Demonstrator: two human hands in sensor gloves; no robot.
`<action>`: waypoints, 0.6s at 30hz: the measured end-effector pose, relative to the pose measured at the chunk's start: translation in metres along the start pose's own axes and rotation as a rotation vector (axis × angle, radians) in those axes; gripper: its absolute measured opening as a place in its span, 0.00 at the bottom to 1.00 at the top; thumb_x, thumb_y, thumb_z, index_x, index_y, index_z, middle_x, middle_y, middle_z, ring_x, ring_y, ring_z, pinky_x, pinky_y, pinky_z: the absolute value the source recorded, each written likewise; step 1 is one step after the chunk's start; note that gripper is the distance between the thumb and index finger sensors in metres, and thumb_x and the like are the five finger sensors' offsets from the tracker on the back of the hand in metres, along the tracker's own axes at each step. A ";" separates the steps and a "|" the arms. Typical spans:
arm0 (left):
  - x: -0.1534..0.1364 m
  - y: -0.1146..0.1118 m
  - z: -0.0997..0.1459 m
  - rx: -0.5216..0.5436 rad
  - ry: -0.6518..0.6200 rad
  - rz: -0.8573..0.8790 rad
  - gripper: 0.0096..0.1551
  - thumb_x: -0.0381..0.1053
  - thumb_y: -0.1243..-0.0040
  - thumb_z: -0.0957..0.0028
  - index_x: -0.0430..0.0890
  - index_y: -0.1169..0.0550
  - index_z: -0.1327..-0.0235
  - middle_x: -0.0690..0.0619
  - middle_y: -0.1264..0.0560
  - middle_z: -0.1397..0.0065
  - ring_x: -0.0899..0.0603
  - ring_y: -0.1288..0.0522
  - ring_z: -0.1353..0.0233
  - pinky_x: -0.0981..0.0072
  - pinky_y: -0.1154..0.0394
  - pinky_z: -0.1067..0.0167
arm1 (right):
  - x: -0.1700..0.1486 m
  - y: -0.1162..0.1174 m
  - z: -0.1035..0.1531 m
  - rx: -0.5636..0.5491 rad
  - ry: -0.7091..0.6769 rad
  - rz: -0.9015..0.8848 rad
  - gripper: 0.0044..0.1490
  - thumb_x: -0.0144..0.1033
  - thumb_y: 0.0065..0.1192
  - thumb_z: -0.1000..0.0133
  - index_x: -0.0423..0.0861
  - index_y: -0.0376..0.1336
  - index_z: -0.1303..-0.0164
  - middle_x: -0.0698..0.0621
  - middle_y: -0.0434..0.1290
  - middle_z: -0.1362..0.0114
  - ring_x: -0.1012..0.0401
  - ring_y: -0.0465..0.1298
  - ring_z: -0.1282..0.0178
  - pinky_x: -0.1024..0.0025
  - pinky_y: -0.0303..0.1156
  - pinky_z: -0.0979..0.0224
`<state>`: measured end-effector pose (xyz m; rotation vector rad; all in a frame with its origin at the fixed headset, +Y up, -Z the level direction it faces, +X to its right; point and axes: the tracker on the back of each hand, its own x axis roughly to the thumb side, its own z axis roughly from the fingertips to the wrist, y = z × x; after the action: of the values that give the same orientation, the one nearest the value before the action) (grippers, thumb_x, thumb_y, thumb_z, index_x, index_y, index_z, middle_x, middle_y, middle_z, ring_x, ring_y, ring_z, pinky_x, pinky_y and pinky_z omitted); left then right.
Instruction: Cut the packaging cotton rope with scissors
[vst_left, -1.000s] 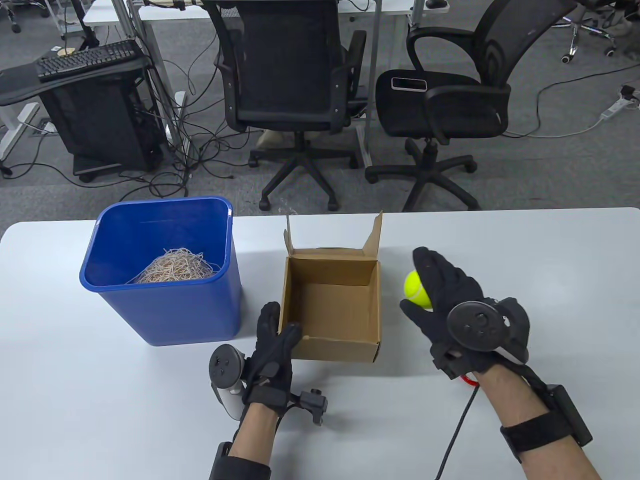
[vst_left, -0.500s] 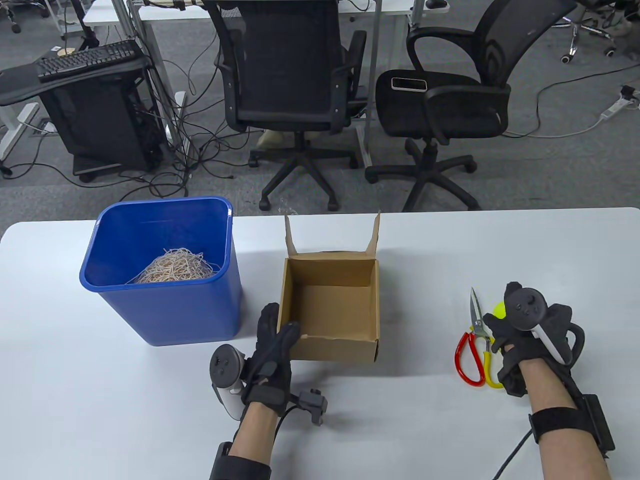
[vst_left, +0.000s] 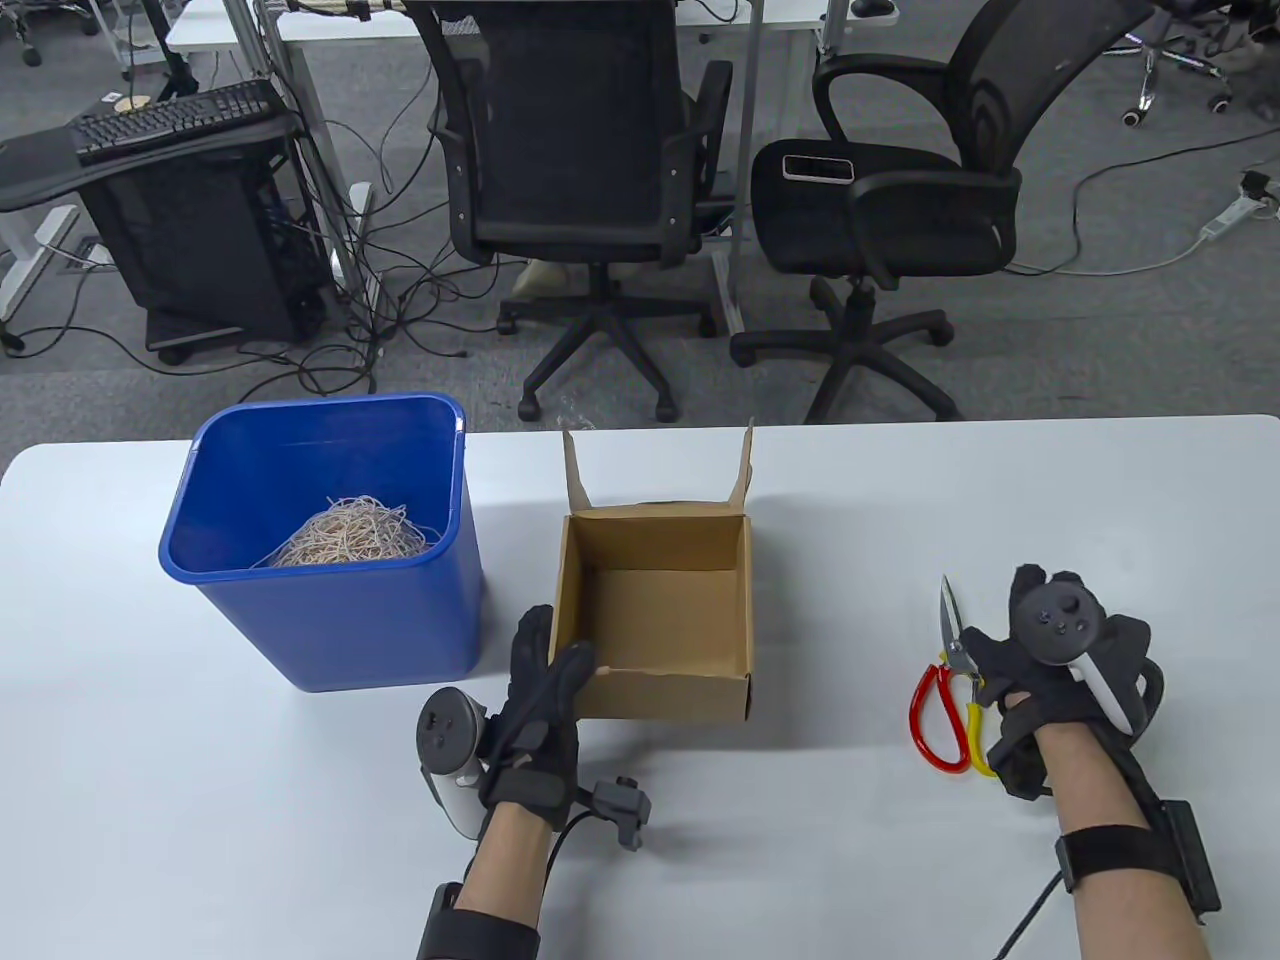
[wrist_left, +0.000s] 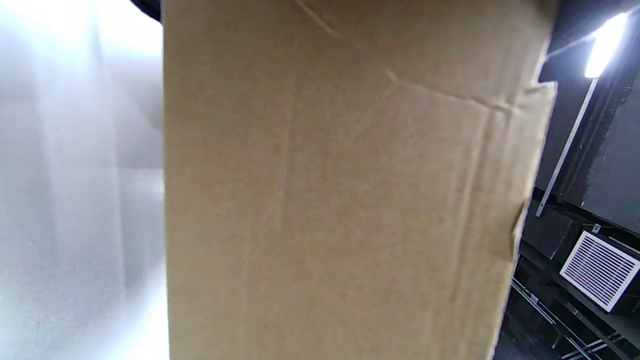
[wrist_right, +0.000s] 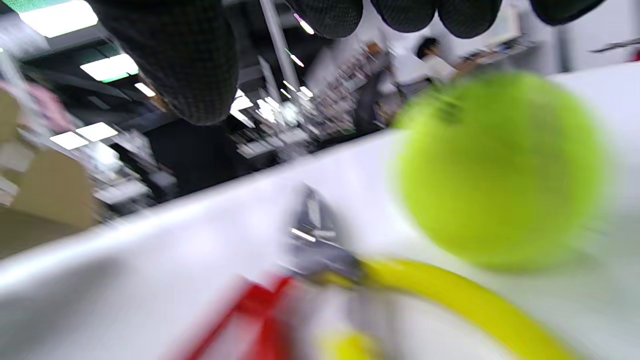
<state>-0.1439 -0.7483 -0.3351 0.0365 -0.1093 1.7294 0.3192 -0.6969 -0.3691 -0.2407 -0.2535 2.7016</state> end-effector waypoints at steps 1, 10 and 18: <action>0.000 0.000 0.000 0.000 -0.001 -0.001 0.59 0.69 0.43 0.42 0.42 0.61 0.21 0.29 0.62 0.21 0.16 0.49 0.26 0.26 0.40 0.37 | 0.008 -0.002 0.004 -0.023 -0.052 -0.057 0.57 0.52 0.70 0.49 0.36 0.50 0.17 0.26 0.49 0.15 0.27 0.53 0.23 0.21 0.54 0.33; 0.002 0.002 0.001 -0.010 -0.031 -0.006 0.59 0.69 0.43 0.42 0.43 0.61 0.21 0.29 0.61 0.21 0.15 0.49 0.26 0.26 0.40 0.37 | 0.096 -0.001 0.044 -0.061 -0.361 -0.558 0.59 0.55 0.71 0.49 0.37 0.50 0.16 0.27 0.50 0.14 0.26 0.52 0.22 0.18 0.50 0.33; 0.002 0.000 -0.001 -0.039 -0.051 -0.026 0.59 0.69 0.43 0.42 0.44 0.61 0.21 0.30 0.61 0.20 0.16 0.49 0.25 0.26 0.40 0.36 | 0.107 -0.003 0.054 -0.039 -0.470 -0.524 0.60 0.57 0.70 0.49 0.38 0.49 0.16 0.27 0.51 0.14 0.27 0.53 0.22 0.18 0.51 0.33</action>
<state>-0.1443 -0.7458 -0.3355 0.0536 -0.1792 1.7006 0.2130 -0.6574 -0.3300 0.4051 -0.4351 2.1938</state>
